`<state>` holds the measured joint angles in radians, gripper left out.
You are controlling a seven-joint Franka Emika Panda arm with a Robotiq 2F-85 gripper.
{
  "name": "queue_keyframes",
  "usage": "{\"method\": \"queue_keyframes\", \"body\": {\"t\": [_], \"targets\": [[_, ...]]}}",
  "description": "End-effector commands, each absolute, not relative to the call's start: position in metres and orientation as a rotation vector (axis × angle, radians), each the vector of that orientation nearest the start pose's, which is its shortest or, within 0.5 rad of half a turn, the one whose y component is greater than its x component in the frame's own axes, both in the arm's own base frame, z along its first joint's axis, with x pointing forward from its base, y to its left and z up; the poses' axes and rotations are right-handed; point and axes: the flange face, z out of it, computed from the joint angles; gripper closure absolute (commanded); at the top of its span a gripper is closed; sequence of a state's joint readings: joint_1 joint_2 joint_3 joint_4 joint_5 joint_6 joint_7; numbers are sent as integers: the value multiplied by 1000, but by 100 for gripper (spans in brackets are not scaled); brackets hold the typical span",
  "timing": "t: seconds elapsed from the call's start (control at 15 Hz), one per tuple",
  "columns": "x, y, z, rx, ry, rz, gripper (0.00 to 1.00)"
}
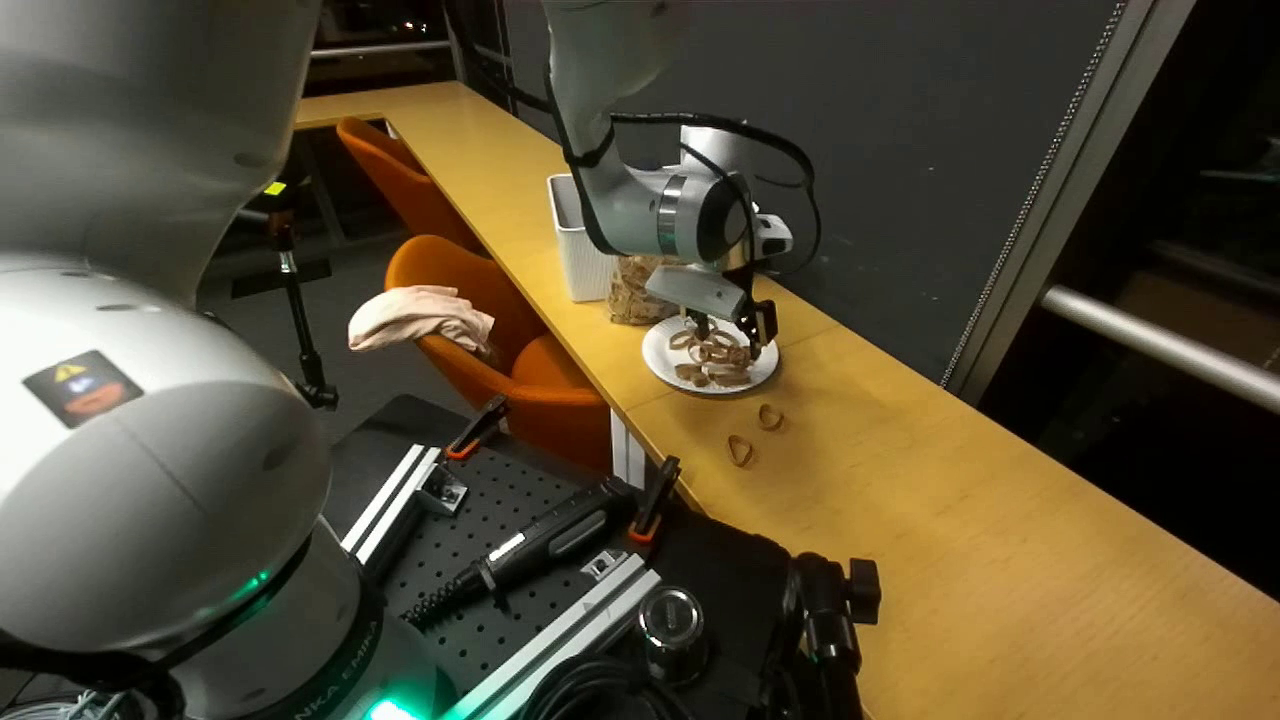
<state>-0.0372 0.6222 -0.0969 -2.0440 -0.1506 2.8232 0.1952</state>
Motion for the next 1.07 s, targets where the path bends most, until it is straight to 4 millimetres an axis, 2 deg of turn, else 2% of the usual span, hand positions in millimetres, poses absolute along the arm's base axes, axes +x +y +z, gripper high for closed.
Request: {"method": "queue_keyframes", "body": {"t": [0.0,0.47,0.87,0.93,1.0], "targets": [[620,-61,133,-3214,170,-315,0],[643,-48,116,-3199,82,-348,0],[652,-44,106,-3193,59,-355,0],[652,-44,104,-3193,66,-351,11],[653,-44,103,-3192,70,-351,26]]}}
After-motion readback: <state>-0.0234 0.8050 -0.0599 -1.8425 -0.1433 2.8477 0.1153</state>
